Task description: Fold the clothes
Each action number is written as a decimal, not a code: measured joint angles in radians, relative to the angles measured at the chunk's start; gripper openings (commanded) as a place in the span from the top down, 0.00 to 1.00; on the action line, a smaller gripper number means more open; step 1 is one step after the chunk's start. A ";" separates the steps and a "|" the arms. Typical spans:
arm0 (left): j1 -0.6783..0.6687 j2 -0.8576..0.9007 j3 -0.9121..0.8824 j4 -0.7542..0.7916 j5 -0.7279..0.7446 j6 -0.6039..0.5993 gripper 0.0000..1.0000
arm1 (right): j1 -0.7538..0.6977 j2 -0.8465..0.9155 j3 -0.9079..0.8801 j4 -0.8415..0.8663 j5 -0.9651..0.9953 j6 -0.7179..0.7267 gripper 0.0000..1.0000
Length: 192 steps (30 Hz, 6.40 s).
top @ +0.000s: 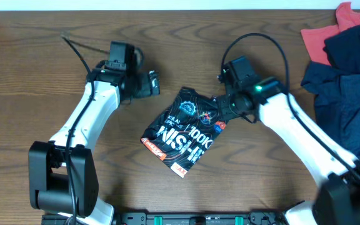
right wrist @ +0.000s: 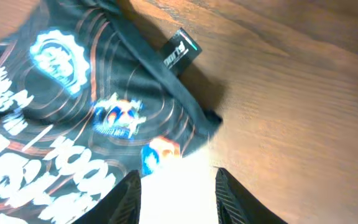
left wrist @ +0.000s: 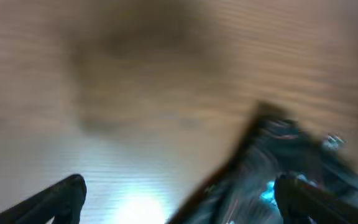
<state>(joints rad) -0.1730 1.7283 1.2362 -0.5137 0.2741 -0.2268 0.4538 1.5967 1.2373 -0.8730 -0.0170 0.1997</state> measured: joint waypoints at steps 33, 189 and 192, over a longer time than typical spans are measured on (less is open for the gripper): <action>-0.088 0.411 0.032 0.078 0.623 0.106 0.94 | 0.000 -0.235 0.005 -0.162 0.037 -0.003 0.57; -0.104 -1.120 -0.603 -0.343 -0.331 -0.013 0.02 | -0.407 -1.583 -1.231 0.806 0.045 -0.212 0.01; -0.104 -1.120 -0.603 -0.343 -0.331 -0.013 0.02 | -0.407 -1.583 -1.231 0.806 0.044 -0.212 0.01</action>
<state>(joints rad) -0.2768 0.6079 0.6331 -0.8562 -0.0570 -0.2398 0.0471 0.0139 0.0063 -0.0673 0.0273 -0.0124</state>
